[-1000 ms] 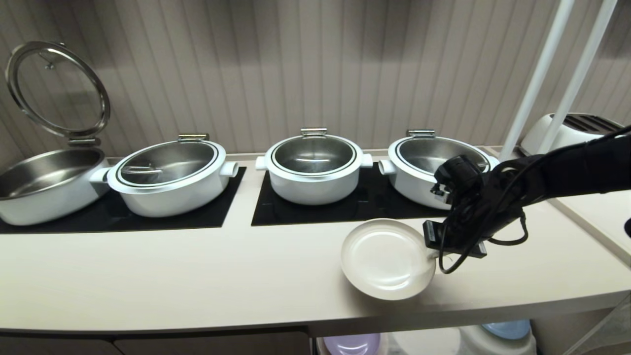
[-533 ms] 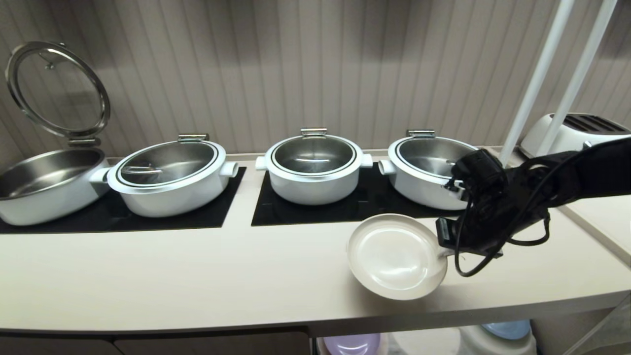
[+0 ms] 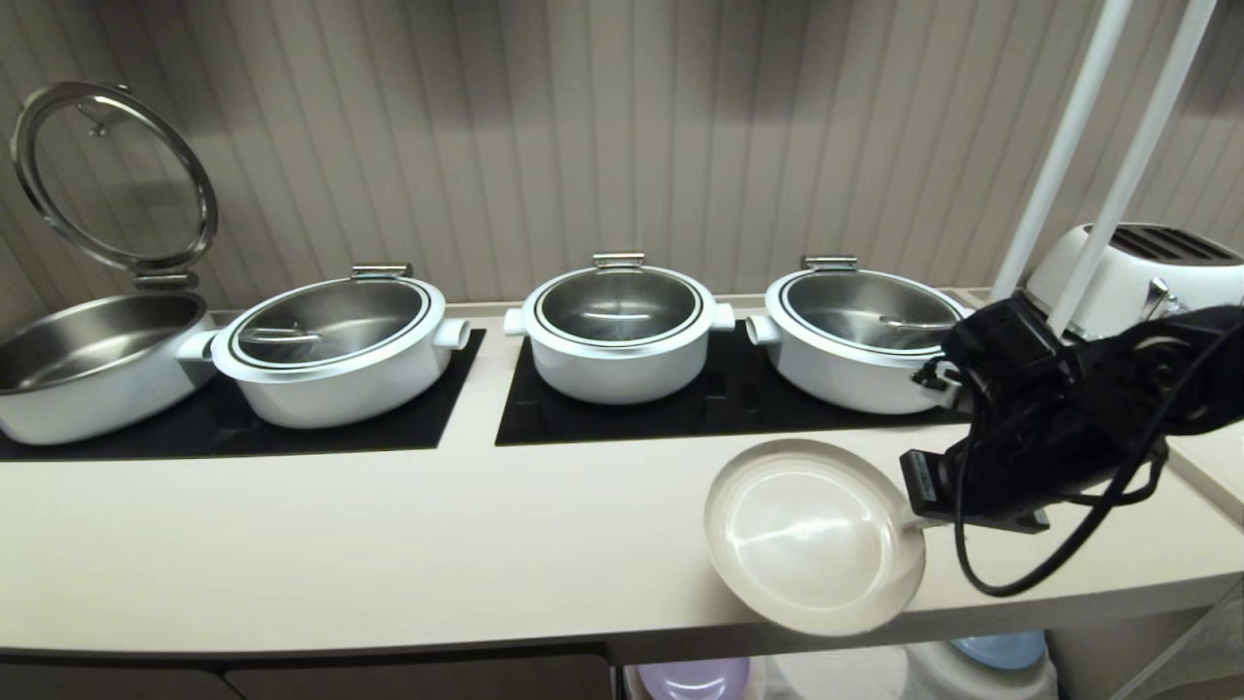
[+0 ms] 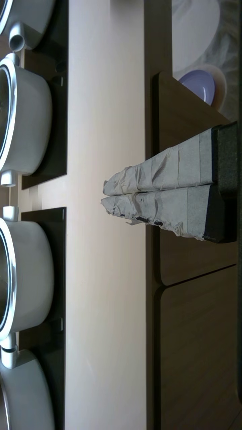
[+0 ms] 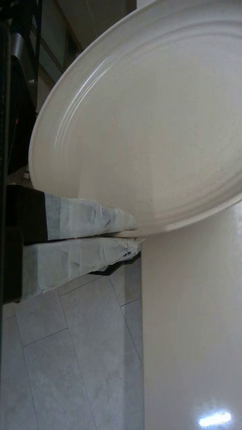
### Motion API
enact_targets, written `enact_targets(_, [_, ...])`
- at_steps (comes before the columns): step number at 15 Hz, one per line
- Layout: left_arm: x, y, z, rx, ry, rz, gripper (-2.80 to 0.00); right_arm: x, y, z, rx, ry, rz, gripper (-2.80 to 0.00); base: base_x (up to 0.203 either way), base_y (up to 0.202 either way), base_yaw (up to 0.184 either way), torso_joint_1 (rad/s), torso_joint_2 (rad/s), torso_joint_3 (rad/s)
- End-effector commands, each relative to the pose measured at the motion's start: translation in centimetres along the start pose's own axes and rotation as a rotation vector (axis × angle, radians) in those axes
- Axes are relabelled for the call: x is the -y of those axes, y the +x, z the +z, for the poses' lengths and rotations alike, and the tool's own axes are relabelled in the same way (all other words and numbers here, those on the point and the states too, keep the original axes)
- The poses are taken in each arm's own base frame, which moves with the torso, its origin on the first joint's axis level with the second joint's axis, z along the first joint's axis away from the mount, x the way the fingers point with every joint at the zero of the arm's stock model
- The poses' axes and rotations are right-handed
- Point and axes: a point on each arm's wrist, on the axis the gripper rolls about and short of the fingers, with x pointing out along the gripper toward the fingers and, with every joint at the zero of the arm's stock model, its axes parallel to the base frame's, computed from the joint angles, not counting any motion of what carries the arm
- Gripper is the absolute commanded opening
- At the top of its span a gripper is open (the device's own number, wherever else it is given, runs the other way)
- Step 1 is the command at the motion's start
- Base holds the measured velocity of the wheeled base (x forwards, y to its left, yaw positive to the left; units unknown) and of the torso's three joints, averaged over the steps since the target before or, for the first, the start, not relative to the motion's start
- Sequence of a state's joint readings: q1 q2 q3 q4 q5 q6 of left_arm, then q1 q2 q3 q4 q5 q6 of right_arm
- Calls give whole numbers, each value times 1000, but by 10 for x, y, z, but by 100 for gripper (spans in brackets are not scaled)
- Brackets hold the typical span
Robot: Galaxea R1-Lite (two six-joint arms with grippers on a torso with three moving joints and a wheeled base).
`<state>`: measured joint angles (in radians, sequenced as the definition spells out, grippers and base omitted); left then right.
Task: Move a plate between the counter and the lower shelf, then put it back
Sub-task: Put the plate in the cupboard
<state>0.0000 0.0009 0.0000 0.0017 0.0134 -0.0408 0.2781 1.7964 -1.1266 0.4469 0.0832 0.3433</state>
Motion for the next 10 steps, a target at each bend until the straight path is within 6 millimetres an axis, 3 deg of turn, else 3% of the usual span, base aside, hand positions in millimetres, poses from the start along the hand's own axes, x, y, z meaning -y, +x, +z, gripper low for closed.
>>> enact_targets(1, [0, 0, 0, 0, -1, 0, -280, 4, -9, -15, 1, 0, 3, -280, 0, 0, 0, 0, 0, 0])
enact_targets(4, [0, 0, 0, 0, -1, 0, -280, 12, -9, -39, -2, 0, 4, -280, 0, 0, 0, 0, 0, 0])
enact_targets(10, [0, 0, 0, 0, 0, 0, -280, 27, -26, -86, 6, 7, 13, -280, 0, 0, 0, 0, 0, 0])
